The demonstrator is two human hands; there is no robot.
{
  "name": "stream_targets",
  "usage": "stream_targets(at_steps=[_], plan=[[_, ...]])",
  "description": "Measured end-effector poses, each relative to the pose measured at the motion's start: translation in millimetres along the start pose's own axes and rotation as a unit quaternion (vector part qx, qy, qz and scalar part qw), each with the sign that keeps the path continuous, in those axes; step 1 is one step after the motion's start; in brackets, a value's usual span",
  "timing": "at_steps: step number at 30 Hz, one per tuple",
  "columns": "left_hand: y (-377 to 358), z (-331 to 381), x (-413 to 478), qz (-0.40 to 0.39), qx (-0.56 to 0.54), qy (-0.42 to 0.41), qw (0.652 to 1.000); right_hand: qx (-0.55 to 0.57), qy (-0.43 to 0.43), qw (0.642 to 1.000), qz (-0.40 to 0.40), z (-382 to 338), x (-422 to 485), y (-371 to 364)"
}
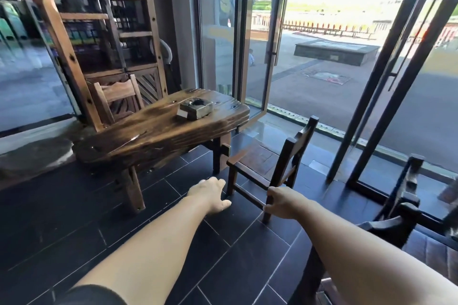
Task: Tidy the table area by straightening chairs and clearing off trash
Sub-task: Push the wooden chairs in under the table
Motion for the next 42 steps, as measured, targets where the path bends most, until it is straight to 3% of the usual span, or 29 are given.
stream_targets(at_steps=[11, 24, 33, 42], plan=[[44, -20, 176, -0.006, 0.016, -0.049, 0.999, 0.038, -0.048, 0.998, -0.003, 29, 149, 47], [56, 26, 374, -0.052, 0.023, -0.190, 0.980, 0.101, -0.218, 0.971, 0.004, 127, 236, 92], [78, 62, 535, -0.075, 0.056, -0.358, 0.929, 0.143, -0.371, 0.917, 0.024, 170, 307, 121], [88, 119, 619, -0.094, 0.095, -0.495, 0.859, 0.192, -0.485, 0.853, 0.017, 197, 313, 125]])
Point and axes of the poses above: each hand's wrist, its own x-axis towards the middle knuckle, its own y-axis out of the back of the hand, z = x × y, the point moved 2 cm from there along x, towards the middle knuckle, and after that the axes turned 13 degrees about -y, right-handed, at the moved point
